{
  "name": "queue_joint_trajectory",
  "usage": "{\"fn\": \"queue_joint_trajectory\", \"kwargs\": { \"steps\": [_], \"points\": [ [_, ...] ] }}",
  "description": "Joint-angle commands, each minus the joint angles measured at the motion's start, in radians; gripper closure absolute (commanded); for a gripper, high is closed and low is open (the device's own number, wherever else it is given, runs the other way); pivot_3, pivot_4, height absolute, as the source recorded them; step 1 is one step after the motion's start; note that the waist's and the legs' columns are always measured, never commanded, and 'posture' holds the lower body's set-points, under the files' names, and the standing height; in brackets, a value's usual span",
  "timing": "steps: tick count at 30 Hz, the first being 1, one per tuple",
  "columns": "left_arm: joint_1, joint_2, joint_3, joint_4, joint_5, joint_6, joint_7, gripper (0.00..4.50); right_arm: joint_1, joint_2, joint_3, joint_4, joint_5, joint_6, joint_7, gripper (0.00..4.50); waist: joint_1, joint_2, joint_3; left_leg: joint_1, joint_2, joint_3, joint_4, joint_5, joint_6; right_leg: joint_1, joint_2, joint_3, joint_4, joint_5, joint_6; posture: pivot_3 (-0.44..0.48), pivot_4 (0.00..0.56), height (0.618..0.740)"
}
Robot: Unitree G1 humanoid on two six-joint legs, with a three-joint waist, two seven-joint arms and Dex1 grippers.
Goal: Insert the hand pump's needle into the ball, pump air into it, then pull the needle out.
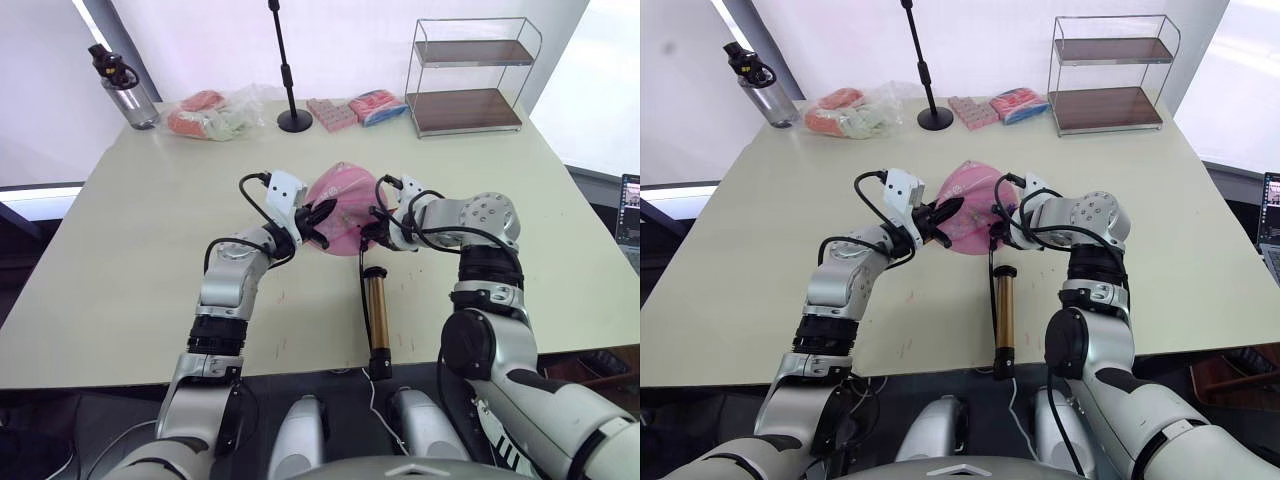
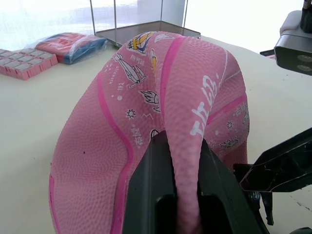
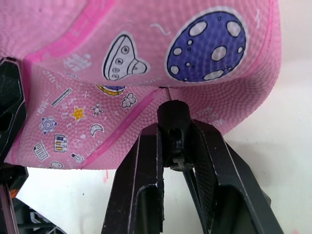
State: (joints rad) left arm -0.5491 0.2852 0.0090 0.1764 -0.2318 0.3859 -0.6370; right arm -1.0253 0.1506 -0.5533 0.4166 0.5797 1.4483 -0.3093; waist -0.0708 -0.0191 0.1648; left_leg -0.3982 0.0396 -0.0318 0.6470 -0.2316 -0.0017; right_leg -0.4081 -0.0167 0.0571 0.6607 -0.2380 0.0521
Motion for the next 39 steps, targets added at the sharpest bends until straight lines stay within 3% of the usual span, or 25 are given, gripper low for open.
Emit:
{"fn": "queue_joint_trajectory", "kwargs": {
  "steps": [1,18,31,39],
  "points": [
    [0.036,-0.035,-0.103,0.012,-0.020,0.034,-0.099,4.48,-0.066,0.108,0.035,0.013,0.021,-0.088,0.034,4.17,0.000,0.000,0.000,0.000,0.000,0.000,0.000,0.000,0.000,0.000,0.000,0.000,0.000,0.000,0.000,0.000,0.150,0.731],
    [0.027,-0.015,-0.082,0.117,0.005,-0.015,-0.127,4.48,0.010,0.052,0.128,-0.194,0.025,0.080,0.098,4.17,0.004,0.001,0.000,-0.003,0.000,0.000,-0.005,0.000,0.000,-0.002,0.000,0.000,-0.004,0.000,-0.001,0.000,0.150,0.731],
    [0.014,-0.021,-0.075,0.151,0.019,-0.024,-0.124,4.48,0.123,-0.058,0.348,-0.363,-0.040,0.078,0.248,4.17,0.014,0.001,0.000,-0.003,0.000,0.000,-0.006,0.000,0.000,-0.003,-0.001,0.000,-0.006,-0.001,-0.001,0.000,0.150,0.731],
    [0.010,-0.021,-0.075,0.158,0.025,-0.027,-0.126,4.48,0.153,-0.065,0.378,-0.418,-0.075,0.053,0.291,4.17,0.024,0.001,0.001,-0.004,-0.001,0.000,-0.007,0.000,0.000,-0.003,-0.001,0.000,-0.007,-0.001,-0.001,0.000,0.150,0.731]
  ]
}}
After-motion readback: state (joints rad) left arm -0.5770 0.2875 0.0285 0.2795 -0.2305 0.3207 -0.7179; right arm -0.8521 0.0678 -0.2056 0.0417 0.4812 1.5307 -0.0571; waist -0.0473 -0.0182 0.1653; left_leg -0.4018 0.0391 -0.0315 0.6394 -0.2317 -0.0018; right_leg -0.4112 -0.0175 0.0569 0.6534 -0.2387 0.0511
